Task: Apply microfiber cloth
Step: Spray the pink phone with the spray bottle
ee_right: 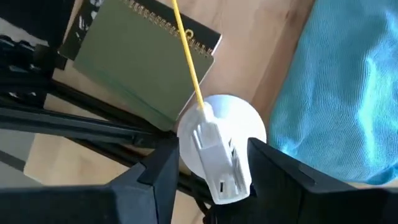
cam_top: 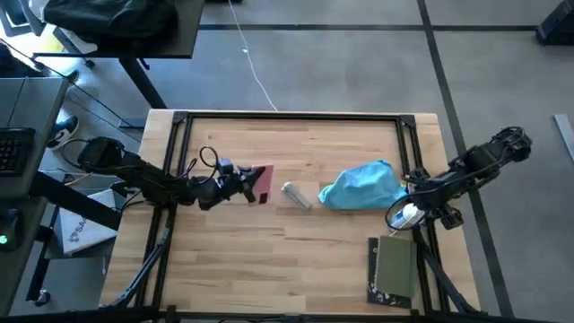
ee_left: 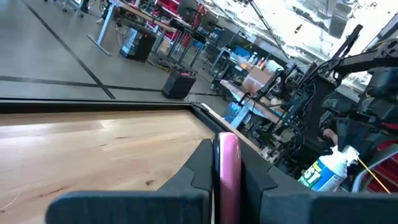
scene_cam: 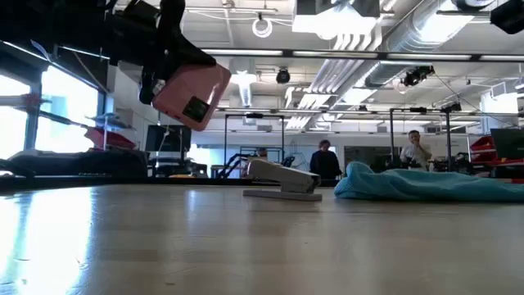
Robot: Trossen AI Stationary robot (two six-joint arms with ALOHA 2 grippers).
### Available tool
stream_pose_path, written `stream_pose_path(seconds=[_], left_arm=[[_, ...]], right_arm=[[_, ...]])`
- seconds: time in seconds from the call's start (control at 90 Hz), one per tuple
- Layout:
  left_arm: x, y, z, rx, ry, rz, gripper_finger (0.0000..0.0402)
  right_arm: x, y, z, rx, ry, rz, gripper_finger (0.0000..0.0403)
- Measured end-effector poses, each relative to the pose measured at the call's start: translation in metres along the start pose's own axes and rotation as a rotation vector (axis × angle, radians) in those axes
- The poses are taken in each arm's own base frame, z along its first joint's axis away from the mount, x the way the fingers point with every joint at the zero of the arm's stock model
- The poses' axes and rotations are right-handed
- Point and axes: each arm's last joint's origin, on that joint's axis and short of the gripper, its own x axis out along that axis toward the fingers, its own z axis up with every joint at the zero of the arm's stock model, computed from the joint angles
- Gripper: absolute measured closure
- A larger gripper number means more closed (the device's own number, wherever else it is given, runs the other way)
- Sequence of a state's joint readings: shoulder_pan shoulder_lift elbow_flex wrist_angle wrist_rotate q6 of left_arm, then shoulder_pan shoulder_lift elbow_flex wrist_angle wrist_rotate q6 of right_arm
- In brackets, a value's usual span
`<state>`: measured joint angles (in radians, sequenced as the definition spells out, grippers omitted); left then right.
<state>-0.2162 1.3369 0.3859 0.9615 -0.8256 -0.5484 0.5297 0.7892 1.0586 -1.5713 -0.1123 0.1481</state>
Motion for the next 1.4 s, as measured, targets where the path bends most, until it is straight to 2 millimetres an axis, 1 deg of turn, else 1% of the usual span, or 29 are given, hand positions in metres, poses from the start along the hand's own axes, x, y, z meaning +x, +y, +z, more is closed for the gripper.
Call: stream_pose_path(seconds=[0.144,0.311,0.422,0.511,0.622,0.733,0.833,0.922,1.022,1.133,1.244,1.4], left_arm=[[0.000,0.000,0.000,0.000,0.000,0.000,0.0392],[0.000,0.000,0.000,0.000,0.000,0.000,0.0392],[0.000,0.000,0.000,0.001,0.000,0.000,0.0392],[0.000,0.000,0.000,0.001,-0.001,0.002,0.0392],[0.000,0.000,0.000,0.002,-0.007,0.011,0.0392],[0.000,0.001,0.000,0.002,-0.015,0.025,0.0392],[0.000,0.001,0.001,0.004,-0.023,0.040,0.0392],[0.000,0.002,0.001,0.014,-0.032,0.054,0.0392],[0.000,0.002,0.001,0.023,-0.037,0.064,0.0392],[0.001,0.003,0.002,0.038,-0.047,0.081,0.0392],[0.005,0.006,0.004,0.039,-0.050,0.085,0.0392],[0.011,0.011,0.007,0.078,-0.035,0.059,0.0392]], right_arm=[[0.004,-0.001,0.000,0.009,0.015,-0.013,0.0283],[0.003,0.000,0.000,0.064,0.014,-0.004,0.0338],[0.003,0.000,0.001,0.130,0.010,-0.007,0.0374],[0.003,0.000,0.004,0.176,0.023,-0.012,0.0378],[-0.001,0.002,0.018,0.214,0.029,-0.042,0.0378],[-0.006,0.001,0.040,0.227,0.026,-0.121,0.0378],[-0.010,-0.004,0.060,0.254,0.026,-0.185,0.0378],[-0.014,-0.013,0.077,0.299,0.018,-0.243,0.0378],[-0.018,-0.029,0.094,0.382,0.020,-0.280,0.0378],[-0.019,-0.053,0.112,0.479,0.036,-0.305,0.0379],[-0.020,-0.077,0.128,0.524,0.029,-0.327,0.0379],[-0.031,-0.110,0.145,0.555,-0.030,-0.358,0.0379]])
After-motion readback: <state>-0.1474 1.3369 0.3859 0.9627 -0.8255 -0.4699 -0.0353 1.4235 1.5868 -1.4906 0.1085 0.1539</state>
